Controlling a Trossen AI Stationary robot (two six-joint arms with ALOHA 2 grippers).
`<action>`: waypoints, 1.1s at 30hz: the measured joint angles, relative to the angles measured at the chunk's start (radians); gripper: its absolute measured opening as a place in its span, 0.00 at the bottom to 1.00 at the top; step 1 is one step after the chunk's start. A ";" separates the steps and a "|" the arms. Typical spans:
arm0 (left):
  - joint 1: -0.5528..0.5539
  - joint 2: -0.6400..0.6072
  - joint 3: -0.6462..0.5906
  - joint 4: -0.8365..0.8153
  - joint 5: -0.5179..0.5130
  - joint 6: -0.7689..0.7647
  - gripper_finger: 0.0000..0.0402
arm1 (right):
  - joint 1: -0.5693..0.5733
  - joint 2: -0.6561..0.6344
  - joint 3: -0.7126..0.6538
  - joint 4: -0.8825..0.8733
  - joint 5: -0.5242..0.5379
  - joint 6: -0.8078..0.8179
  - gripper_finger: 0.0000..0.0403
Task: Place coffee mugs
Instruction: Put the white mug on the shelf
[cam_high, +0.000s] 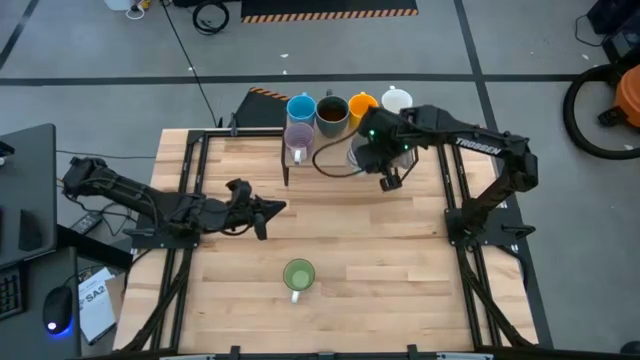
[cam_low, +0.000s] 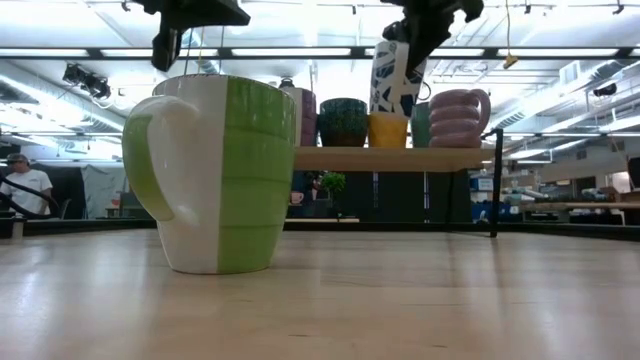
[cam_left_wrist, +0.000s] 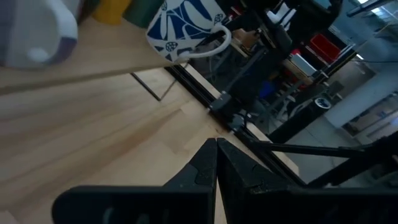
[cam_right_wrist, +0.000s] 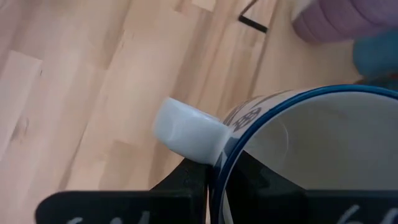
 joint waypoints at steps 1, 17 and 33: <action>0.008 0.000 0.000 0.000 0.000 0.007 0.04 | -0.016 0.002 0.000 -0.002 -0.008 -0.014 0.11; 0.101 0.000 0.000 0.000 0.000 0.093 0.04 | -0.168 0.007 -0.051 0.006 -0.075 -0.168 0.11; 0.086 0.000 0.000 0.001 0.002 0.109 0.04 | -0.163 0.080 -0.050 0.008 0.029 -0.199 0.11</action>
